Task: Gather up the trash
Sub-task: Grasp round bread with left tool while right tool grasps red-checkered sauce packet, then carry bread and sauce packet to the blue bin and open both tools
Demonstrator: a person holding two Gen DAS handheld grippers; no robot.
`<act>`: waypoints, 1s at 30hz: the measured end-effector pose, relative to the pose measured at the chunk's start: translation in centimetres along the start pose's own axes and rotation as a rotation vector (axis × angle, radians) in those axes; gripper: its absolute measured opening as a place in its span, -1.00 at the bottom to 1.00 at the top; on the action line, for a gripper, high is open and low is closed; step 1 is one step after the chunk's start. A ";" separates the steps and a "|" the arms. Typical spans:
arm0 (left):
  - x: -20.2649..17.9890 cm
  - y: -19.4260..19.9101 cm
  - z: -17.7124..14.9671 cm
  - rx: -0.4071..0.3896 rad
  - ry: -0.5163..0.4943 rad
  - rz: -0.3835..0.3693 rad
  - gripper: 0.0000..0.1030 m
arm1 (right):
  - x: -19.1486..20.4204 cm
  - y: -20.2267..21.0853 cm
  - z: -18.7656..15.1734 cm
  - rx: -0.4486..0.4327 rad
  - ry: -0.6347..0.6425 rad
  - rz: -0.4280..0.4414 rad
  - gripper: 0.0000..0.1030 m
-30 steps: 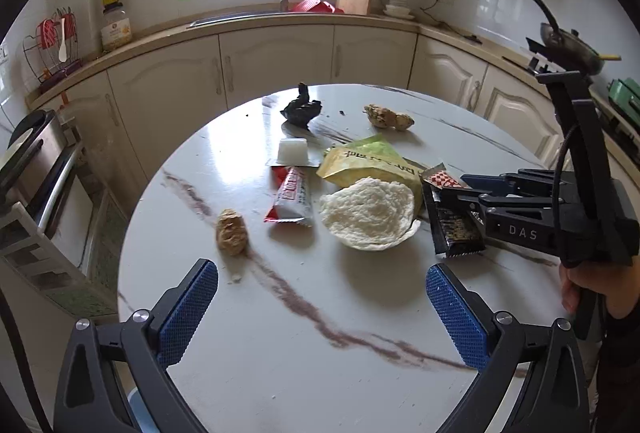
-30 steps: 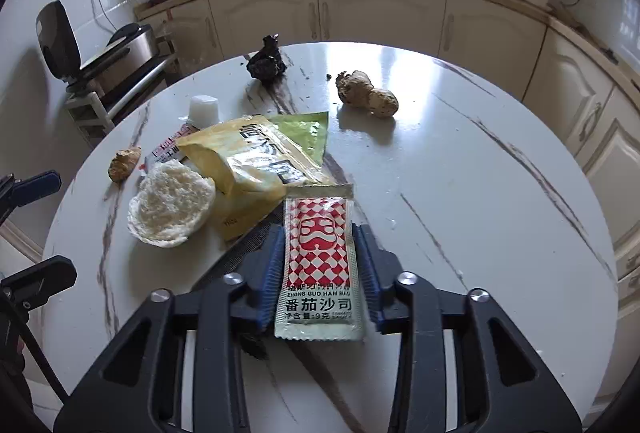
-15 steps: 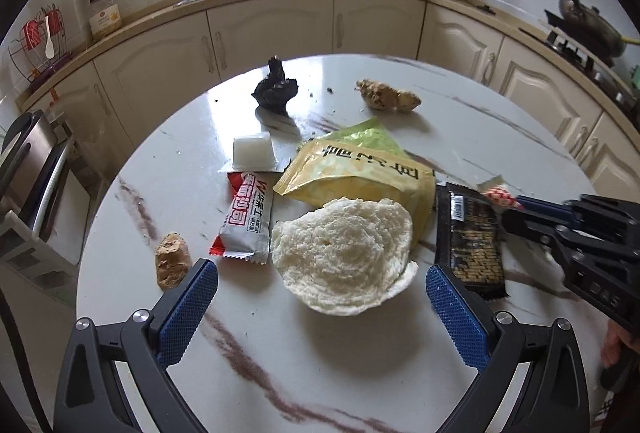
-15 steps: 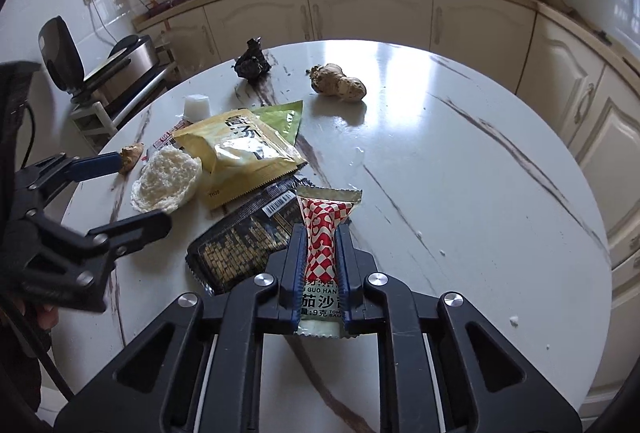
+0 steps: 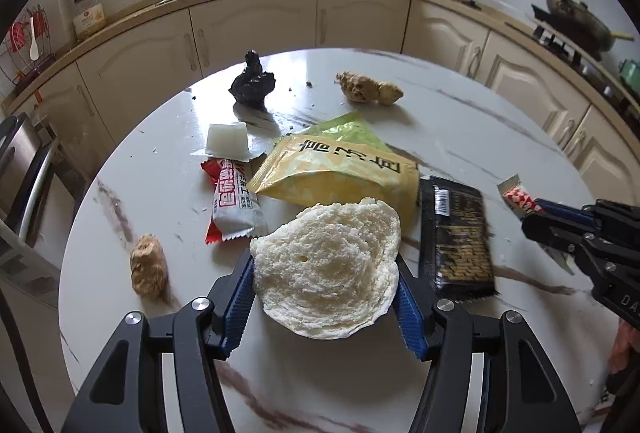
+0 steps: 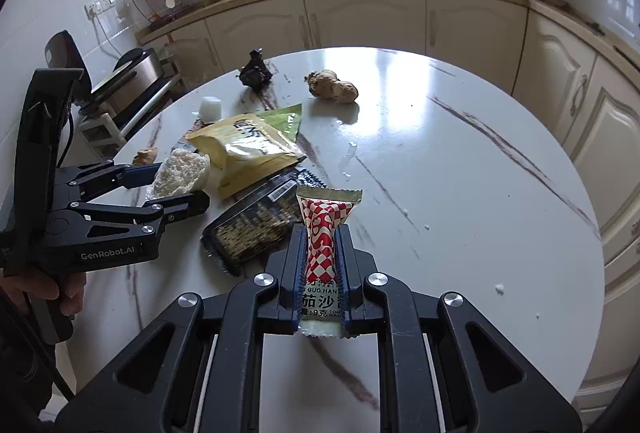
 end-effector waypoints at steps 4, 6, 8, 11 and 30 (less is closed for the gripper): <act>0.0 2.5 -1.9 -0.040 -0.003 -0.024 0.13 | 1.1 1.3 -0.8 -0.019 0.004 0.003 -0.73; 0.0 3.9 -2.9 -0.058 -0.001 -0.045 0.13 | 1.8 2.0 -1.2 -0.023 0.005 0.009 -0.73; 0.2 5.5 -4.2 -0.078 -0.002 -0.063 0.13 | 2.9 2.8 -1.7 -0.034 0.011 0.012 -0.73; 0.9 7.8 -6.3 -0.107 0.006 -0.081 0.13 | 4.8 3.9 -2.3 -0.047 0.030 0.007 -0.73; 20.0 19.7 -26.9 -0.201 0.253 0.009 0.13 | 30.6 4.2 -2.4 -0.099 0.331 0.168 -0.73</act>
Point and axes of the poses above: each gripper's, at about its wrist camera, not at the fingertips, and y roughly against the way its jaws point, x to its left, z to its top, the point moved 4 cm from there along -y, roughly the way its jaws point, and after that the axes turned 14 degrees about x, right-handed, at the moved point
